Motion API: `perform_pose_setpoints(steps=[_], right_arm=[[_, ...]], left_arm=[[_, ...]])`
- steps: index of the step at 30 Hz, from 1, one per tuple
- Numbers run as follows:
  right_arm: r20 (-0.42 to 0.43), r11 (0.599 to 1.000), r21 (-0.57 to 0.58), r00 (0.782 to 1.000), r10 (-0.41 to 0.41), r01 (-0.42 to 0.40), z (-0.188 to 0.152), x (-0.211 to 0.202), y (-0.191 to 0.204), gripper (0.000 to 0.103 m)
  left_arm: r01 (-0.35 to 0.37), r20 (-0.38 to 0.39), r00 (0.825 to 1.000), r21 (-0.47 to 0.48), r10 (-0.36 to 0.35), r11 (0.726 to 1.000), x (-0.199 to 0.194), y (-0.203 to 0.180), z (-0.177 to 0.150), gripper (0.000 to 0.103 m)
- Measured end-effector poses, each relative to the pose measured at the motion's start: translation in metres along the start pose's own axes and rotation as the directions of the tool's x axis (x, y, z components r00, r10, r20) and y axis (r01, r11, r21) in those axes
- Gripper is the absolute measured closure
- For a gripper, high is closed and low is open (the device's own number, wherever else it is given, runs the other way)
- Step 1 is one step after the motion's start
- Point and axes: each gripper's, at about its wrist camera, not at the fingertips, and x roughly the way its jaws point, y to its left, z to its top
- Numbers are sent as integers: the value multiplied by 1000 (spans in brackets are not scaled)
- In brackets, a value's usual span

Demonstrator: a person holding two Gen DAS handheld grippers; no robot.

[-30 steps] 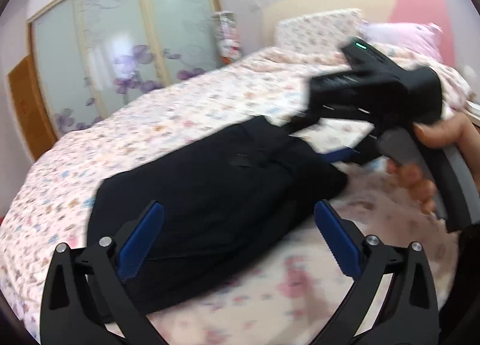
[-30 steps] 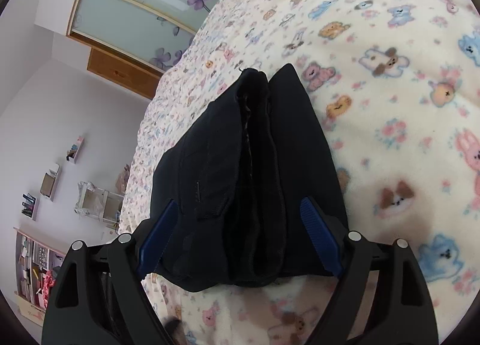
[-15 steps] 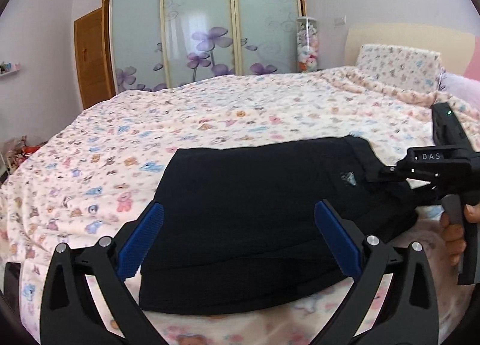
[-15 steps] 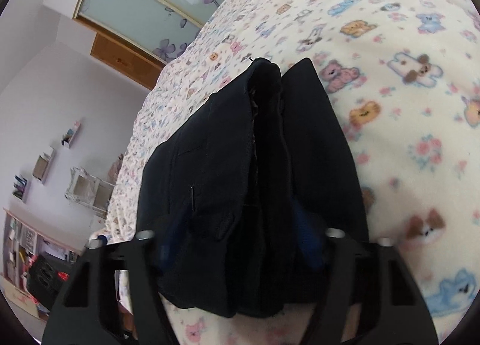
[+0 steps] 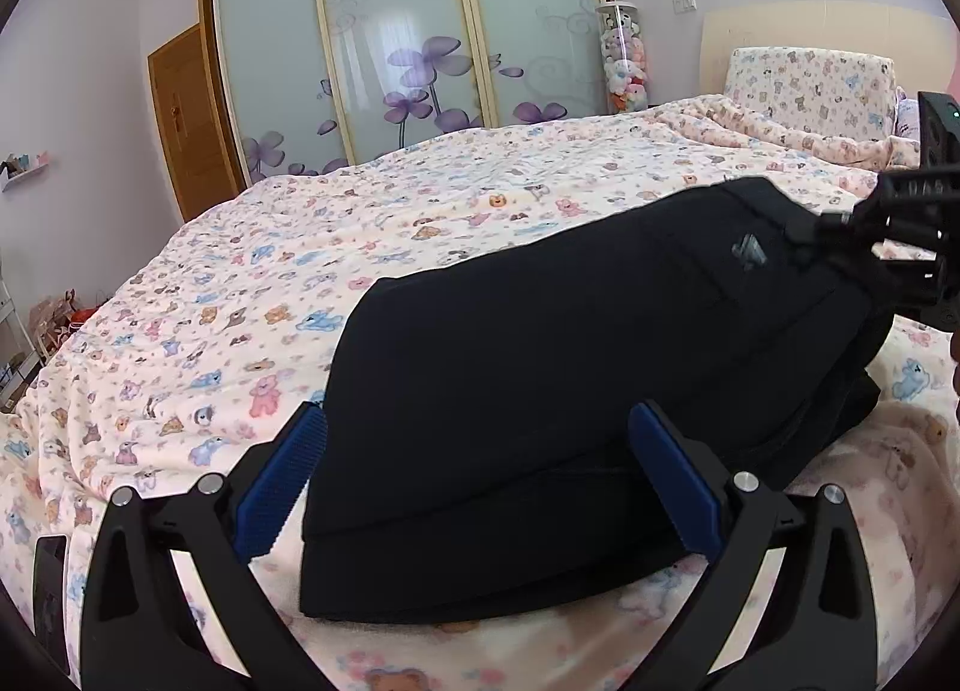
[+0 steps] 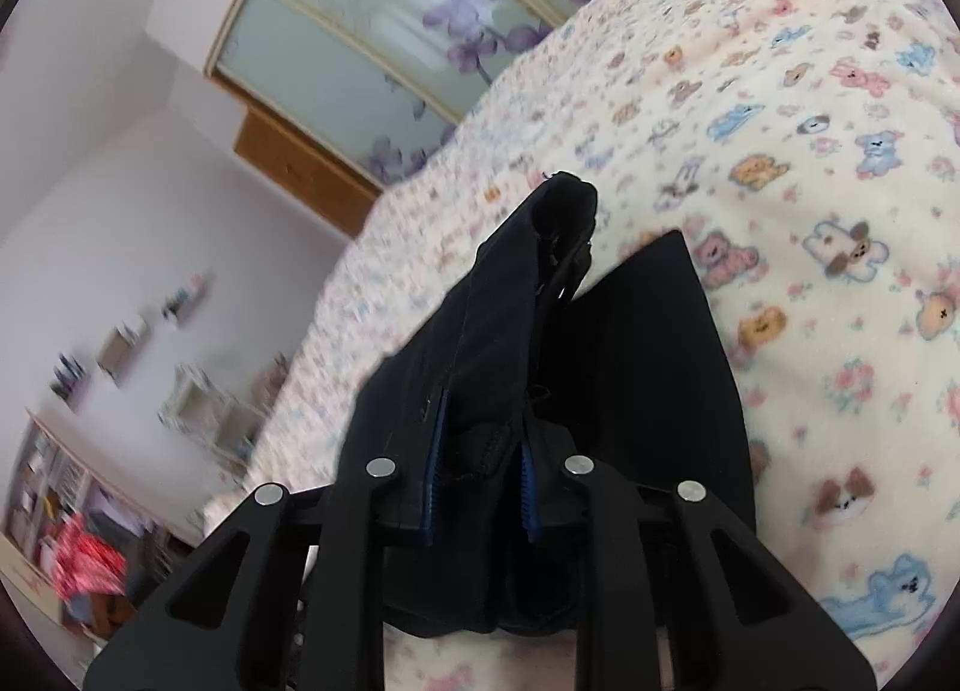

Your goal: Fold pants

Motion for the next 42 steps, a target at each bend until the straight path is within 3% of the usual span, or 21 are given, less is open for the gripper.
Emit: perform_pose_setpoints(steps=[4, 6, 9, 12, 16, 17, 20, 22, 24, 25, 27, 28, 30, 32, 33, 35, 37, 39, 40, 42], right_arm=[[117, 991, 95, 990, 80, -91, 12, -24, -12, 91], [115, 996, 86, 993, 14, -24, 15, -26, -19, 91], [-7, 980, 141, 990, -144, 143, 6, -9, -43, 91], [-47, 970, 204, 991, -126, 133, 3, -11, -56, 91], [-73, 973, 136, 981, -180, 188, 3, -12, -41, 90], [-78, 971, 122, 978, -195, 203, 2, -12, -39, 89], [-97, 955, 114, 960, -264, 274, 6, -15, -33, 74], [-24, 951, 100, 956, -293, 294, 9, -32, -27, 72], [77, 964, 24, 961, -264, 263, 9, -44, -10, 63], [102, 977, -29, 973, -209, 213, 8, -46, 1, 59], [65, 991, -98, 994, -87, 93, 5, -41, 17, 51], [35, 992, -111, 998, -53, 56, 2, -38, 20, 38], [-38, 994, -103, 999, -26, 22, -2, -24, 19, 26], [-136, 991, -40, 982, -128, 124, -5, -4, 0, 25], [-182, 988, 23, 972, -147, 153, -9, 9, -18, 27], [-160, 987, 127, 984, -77, 98, -11, 10, -40, 29], [-164, 985, 158, 985, -49, 75, -8, 6, -43, 29], [-137, 987, 159, 990, -17, 39, -5, -3, -39, 28], [-109, 990, 143, 994, 21, -5, -3, -10, -33, 28], [-58, 992, 93, 994, 95, -89, 1, -22, -17, 28]], left_arm=[[-1, 11, 1000, -25, 1, 1000, -4, 7, 1, 2], [1, 10, 1000, -52, -1, 999, -4, 13, 1, 2], [-4, -5, 1000, -94, 4, 996, -1, 21, 1, 2], [-12, -15, 1000, -121, 10, 993, 0, 27, 3, 2], [-25, 0, 1000, -149, 26, 989, -2, 35, 6, 2], [-18, 4, 1000, -159, 19, 987, -2, 37, 7, 2], [37, 19, 999, -186, -35, 982, -3, 40, 6, 2], [88, 36, 996, -191, -83, 978, -5, 40, 6, 2], [160, 71, 986, -213, -148, 964, -8, 41, 7, 2], [190, 84, 981, -232, -175, 954, -9, 42, 7, 2], [283, 110, 959, -299, -261, 911, -7, 48, 6, 2], [332, 117, 943, -339, -311, 880, -3, 50, 4, 2], [371, 90, 926, -398, -366, 839, 10, 54, 1, 2], [323, -11, 931, -433, -364, 842, 29, 51, -5, 2], [274, -106, 929, -444, -354, 853, 47, 50, -11, 2], [262, -188, 912, -414, -364, 872, 65, 43, -19, 2], [232, -203, 925, -366, -321, 901, 64, 34, -18, 2], [225, -203, 929, -355, -310, 907, 62, 31, -16, 2], [235, -186, 929, -370, -319, 899, 59, 34, -15, 2], [291, -104, 924, -434, -368, 853, 48, 45, -12, 2]])
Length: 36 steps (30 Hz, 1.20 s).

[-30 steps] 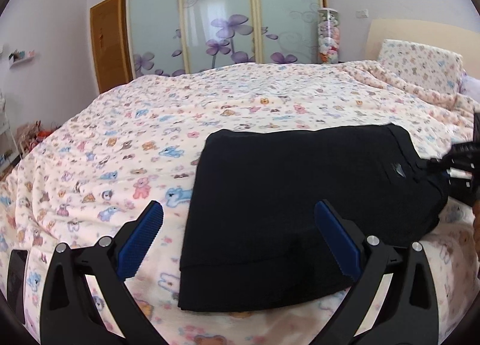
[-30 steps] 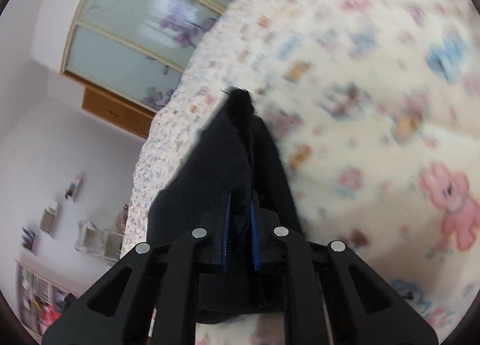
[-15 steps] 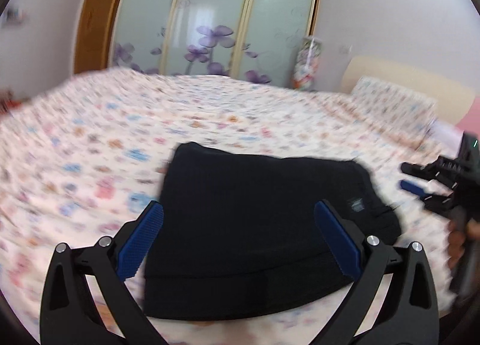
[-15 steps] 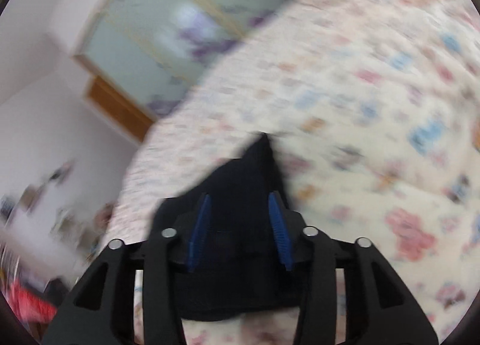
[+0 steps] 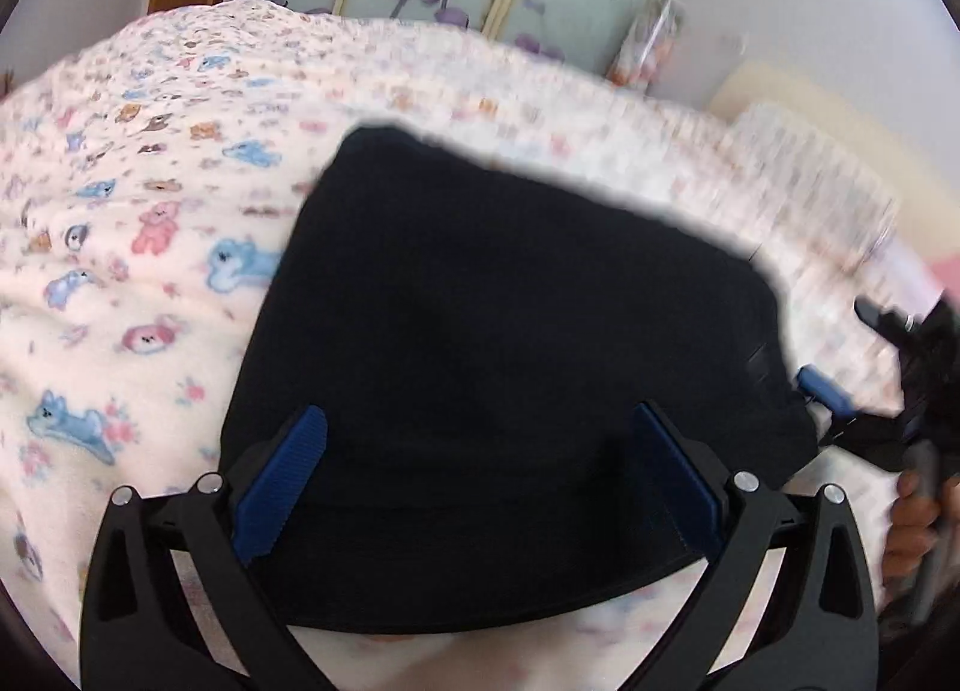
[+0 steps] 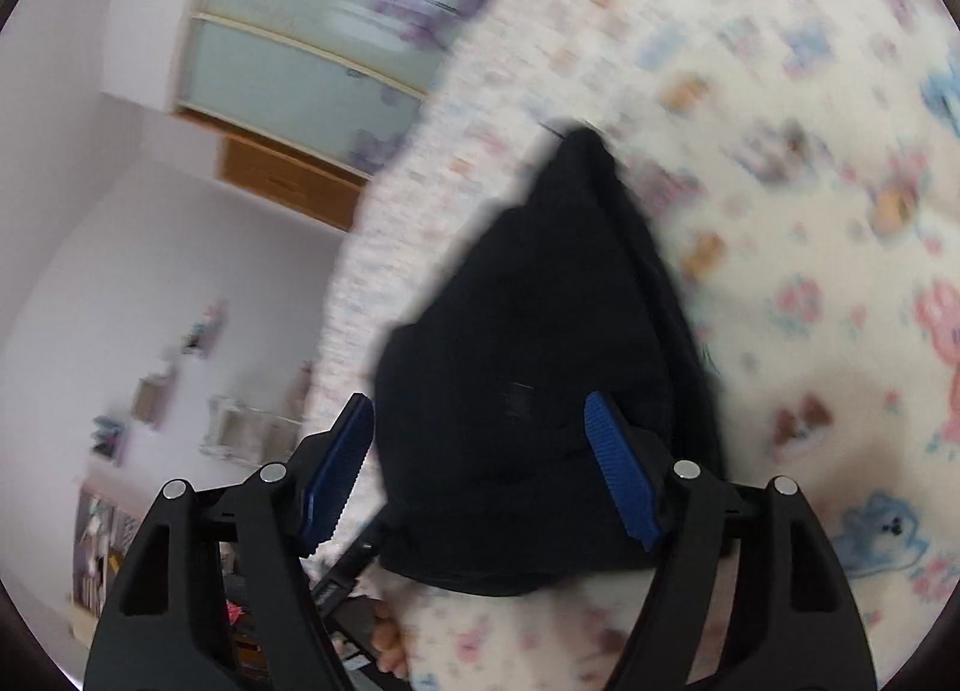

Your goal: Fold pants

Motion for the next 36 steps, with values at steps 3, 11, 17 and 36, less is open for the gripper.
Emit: perform_pose_setpoints(steps=[3, 11, 17, 36], right_arm=[[8, 1000, -27, 1000, 2, -2, 1, -4, 7, 13], [-72, 991, -70, 990, -119, 114, 9, 24, 4, 11], [11, 971, -84, 974, -224, 225, 40, 7, -10, 16], [-239, 992, -28, 962, -130, 127, 32, 59, -62, 37]], left_arm=[[218, 144, 968, -72, -206, 973, -29, 8, 6, 2], [20, -81, 997, 32, -18, 999, 24, -2, -5, 2], [54, -72, 996, 14, -53, 998, 23, 5, -5, 2], [35, -68, 997, 35, -32, 999, 24, 5, -2, 2]])
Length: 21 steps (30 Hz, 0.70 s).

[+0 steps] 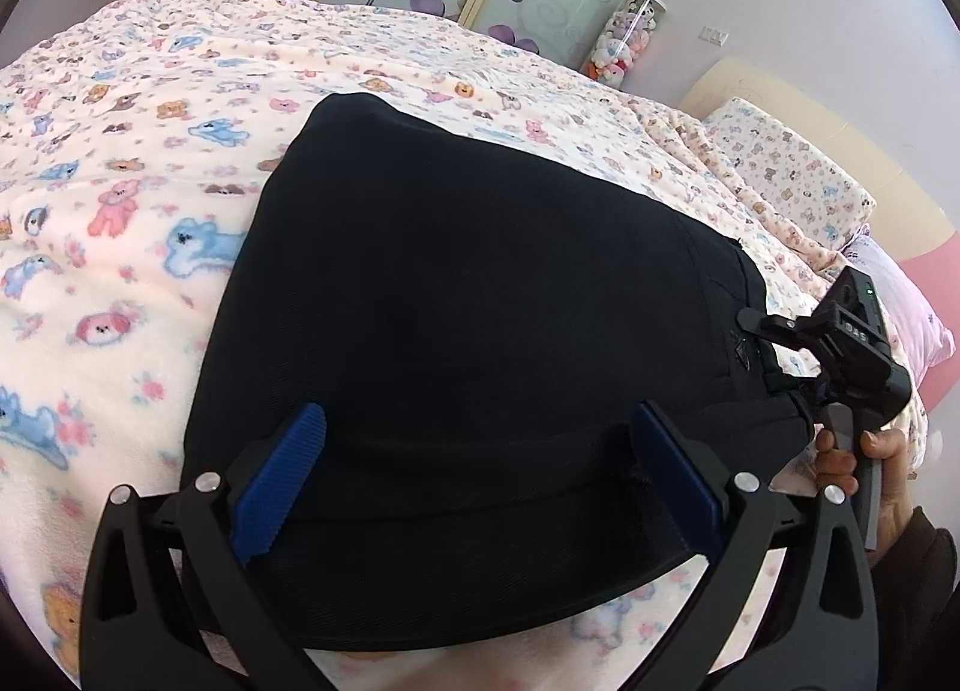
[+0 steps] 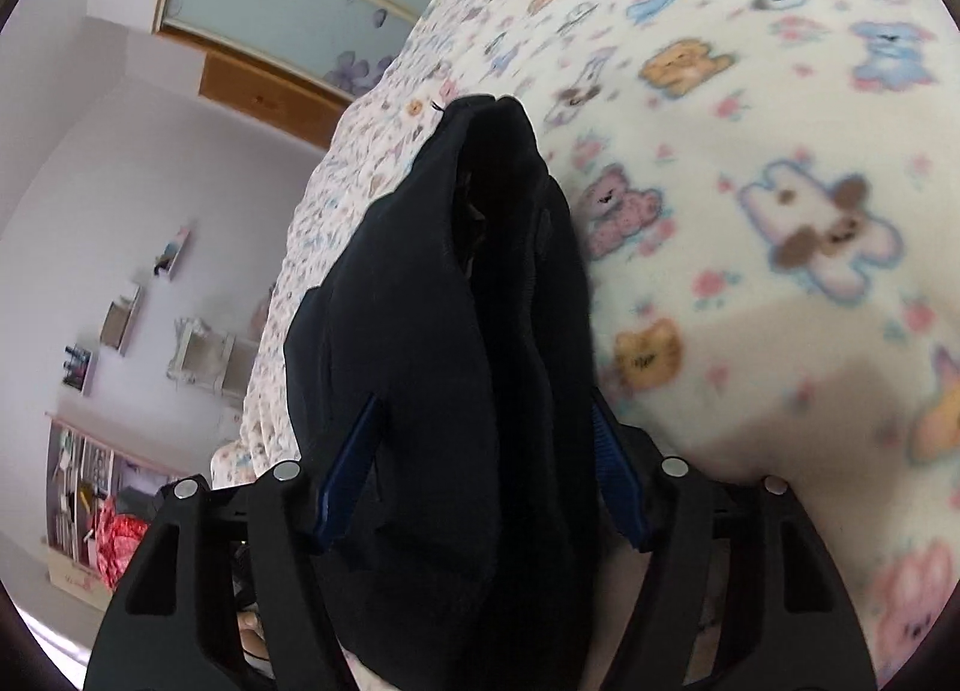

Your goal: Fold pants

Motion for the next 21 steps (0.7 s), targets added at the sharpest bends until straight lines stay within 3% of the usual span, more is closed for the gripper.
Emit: perform_pose_setpoints(steps=[6, 9, 11, 14, 17, 21], right_arm=[[24, 992, 10, 991, 129, -129, -4, -5, 5, 36], [-3, 981, -63, 983, 186, -186, -8, -8, 23, 36], [-14, 982, -100, 987, 159, -160, -8, -8, 27, 36], [-25, 993, -1, 993, 117, -117, -3, 2, 8, 41], [-18, 991, 53, 992, 128, -126, -1, 5, -1, 42], [-4, 988, 73, 991, 134, -134, -3, 7, -2, 61]], left_arm=[[-13, -1, 1000, 8, 13, 1000, 1, 1, 0, 2], [-21, -3, 1000, 3, 21, 1000, 2, 1, 0, 2], [-26, -3, 1000, 2, 26, 1000, 2, 2, 0, 2], [-18, 3, 1000, 6, 18, 1000, 1, 1, -1, 2], [1, 12, 1000, -1, -1, 1000, -1, 4, -2, 2], [42, 25, 999, -33, -41, 999, -4, 9, -1, 2]])
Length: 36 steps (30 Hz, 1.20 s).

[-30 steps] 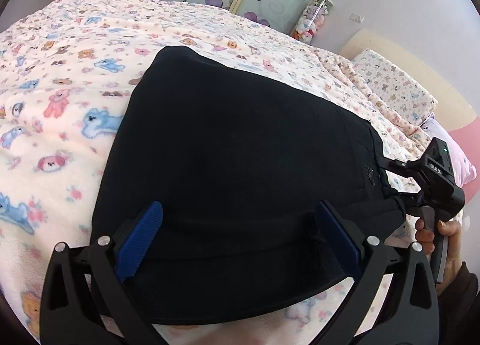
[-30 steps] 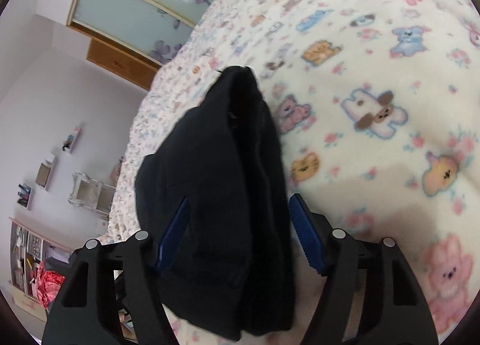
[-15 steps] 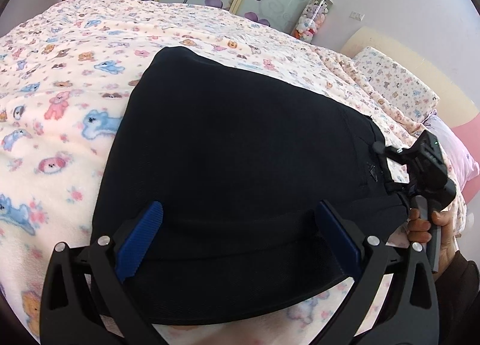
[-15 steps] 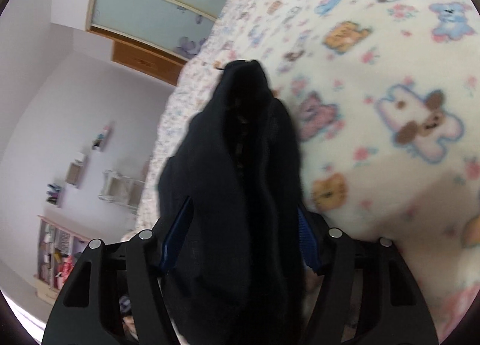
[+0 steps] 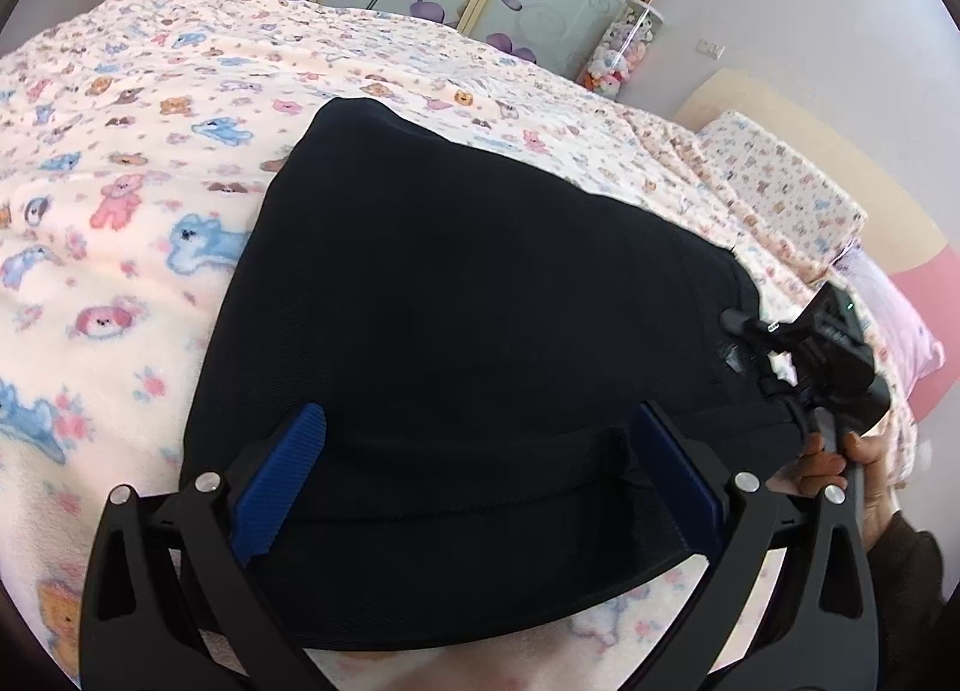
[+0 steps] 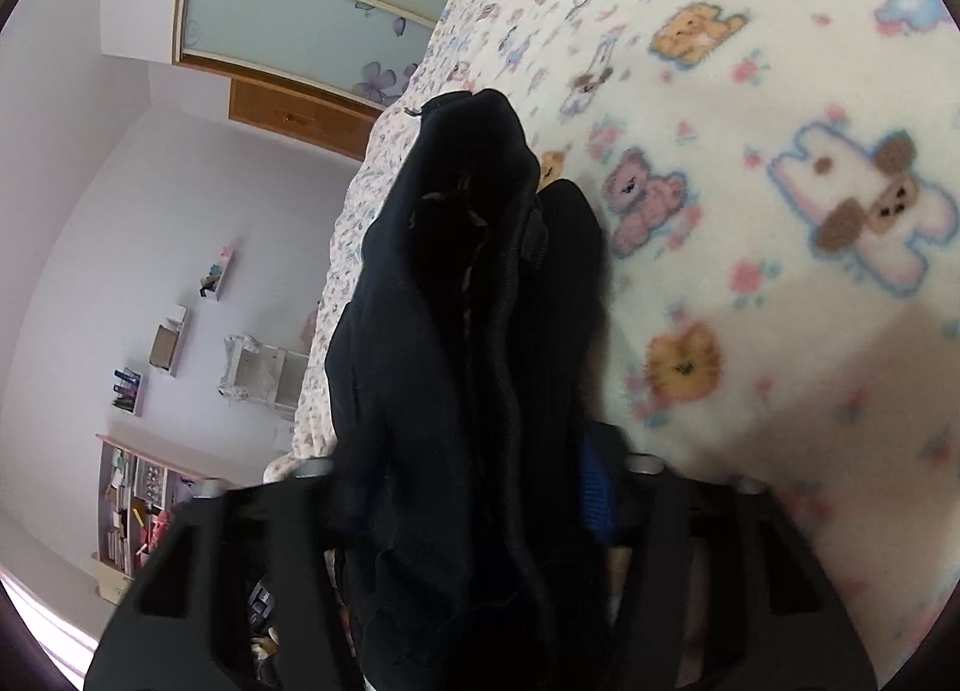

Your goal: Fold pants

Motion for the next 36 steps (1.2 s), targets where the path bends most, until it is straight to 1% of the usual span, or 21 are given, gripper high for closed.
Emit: perform_pose_setpoints(steps=[4, 8, 9, 11, 13, 15, 17, 18, 21, 23, 24, 26, 27, 28, 29, 30, 31, 33, 36], right_arm=[[24, 999, -52, 1000, -15, 16, -4, -3, 17, 67], [39, 990, -142, 999, 19, -13, -6, -6, 46, 68], [38, 982, -186, 999, 30, -22, -9, -6, 58, 68], [31, 967, -252, 998, 45, -36, -15, -6, 77, 68], [27, 957, -290, 999, 35, -26, -18, -3, 88, 68], [31, 956, -293, 999, 12, -2, -17, 0, 88, 68], [31, 965, -261, 999, 9, 0, -15, 2, 82, 68], [31, 969, -248, 999, 6, 2, -15, 2, 78, 68], [29, 973, -233, 1000, 5, 1, -14, 4, 72, 68], [30, 973, -231, 1000, 4, 3, -14, 5, 73, 68], [30, 974, -228, 1000, 2, 5, -13, 5, 73, 68], [31, 975, -221, 1000, -1, 8, -13, 5, 71, 68], [31, 976, -216, 1000, -3, 10, -12, 5, 68, 68], [30, 977, -213, 1000, -5, 11, -12, 5, 65, 68], [28, 977, -211, 1000, -8, 13, -11, 4, 62, 68], [25, 977, -210, 1000, -11, 16, -12, 4, 61, 68], [23, 978, -209, 1000, -15, 19, -12, 3, 59, 68], [19, 980, -198, 1000, -25, 28, -11, 4, 53, 68], [20, 984, -172, 999, -34, 37, -10, 5, 44, 68]], left_arm=[[7, 3, 1000, -13, -7, 1000, -2, 0, 1, 2], [22, 20, 1000, -64, -20, 998, -11, 7, 6, 2], [37, 28, 999, -86, -34, 996, -15, 10, 8, 2], [94, 59, 995, -137, -87, 986, -27, 17, 16, 2], [138, 95, 988, -176, -123, 975, -39, 27, 26, 2], [139, 120, 986, -201, -117, 970, -49, 37, 36, 2], [112, 132, 988, -226, -84, 968, -55, 49, 47, 2], [104, 124, 989, -229, -77, 968, -54, 52, 51, 2], [78, 51, 996, -202, -69, 976, -39, 60, 65, 2], [101, -10, 994, -203, -105, 974, -22, 66, 70, 2], [141, -46, 987, -221, -155, 965, -11, 70, 72, 2], [173, -103, 974, -242, -202, 955, 5, 74, 67, 2], [152, -136, 973, -227, -186, 962, 14, 74, 69, 2], [122, -153, 976, -215, -157, 969, 18, 77, 69, 3], [110, -170, 974, -214, -148, 971, 22, 80, 70, 4], [114, -193, 968, -233, -161, 966, 29, 87, 70, 6], [119, -202, 964, -251, -172, 961, 32, 93, 70, 9], [158, -207, 953, -279, -220, 947, 34, 100, 71, 9], [243, -197, 928, -327, -317, 913, 38, 110, 73, 10]])
